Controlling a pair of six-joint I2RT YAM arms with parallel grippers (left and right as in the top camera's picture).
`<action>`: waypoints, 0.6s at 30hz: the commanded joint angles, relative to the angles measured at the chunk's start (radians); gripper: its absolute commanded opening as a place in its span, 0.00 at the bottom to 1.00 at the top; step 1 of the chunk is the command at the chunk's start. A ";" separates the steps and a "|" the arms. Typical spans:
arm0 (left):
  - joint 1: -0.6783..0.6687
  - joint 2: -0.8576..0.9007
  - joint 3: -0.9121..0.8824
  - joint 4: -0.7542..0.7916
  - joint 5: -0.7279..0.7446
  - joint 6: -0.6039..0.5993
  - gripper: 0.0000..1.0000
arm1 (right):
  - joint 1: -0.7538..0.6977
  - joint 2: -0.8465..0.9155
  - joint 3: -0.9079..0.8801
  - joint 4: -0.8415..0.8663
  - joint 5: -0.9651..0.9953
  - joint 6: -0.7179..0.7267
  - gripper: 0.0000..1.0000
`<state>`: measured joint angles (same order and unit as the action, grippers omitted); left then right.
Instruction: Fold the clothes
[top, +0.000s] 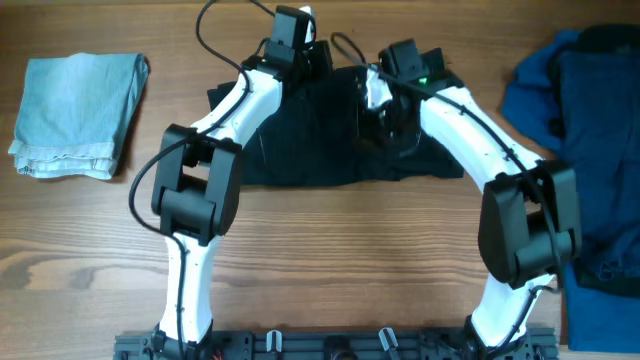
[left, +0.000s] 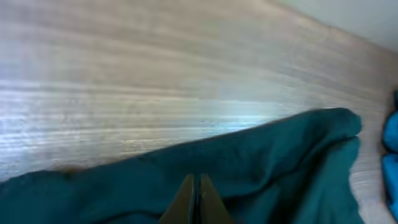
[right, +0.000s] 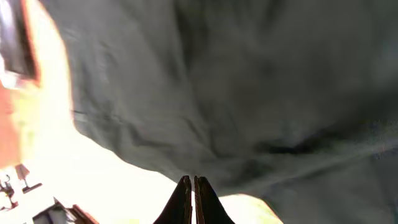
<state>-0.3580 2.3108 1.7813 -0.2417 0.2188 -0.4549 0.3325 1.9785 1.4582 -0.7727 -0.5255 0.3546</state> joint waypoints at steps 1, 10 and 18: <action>0.007 0.073 0.005 0.007 0.008 0.001 0.04 | 0.005 0.022 -0.096 0.029 0.034 -0.009 0.04; 0.017 0.090 0.028 0.100 -0.006 0.001 0.04 | 0.005 0.027 -0.272 0.185 0.032 0.068 0.04; 0.053 -0.238 0.049 -0.187 -0.007 0.002 0.04 | -0.016 -0.128 -0.158 0.177 -0.003 -0.040 0.04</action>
<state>-0.3248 2.1918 1.8042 -0.3534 0.2146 -0.4545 0.3321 1.9598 1.2396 -0.5922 -0.5167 0.3592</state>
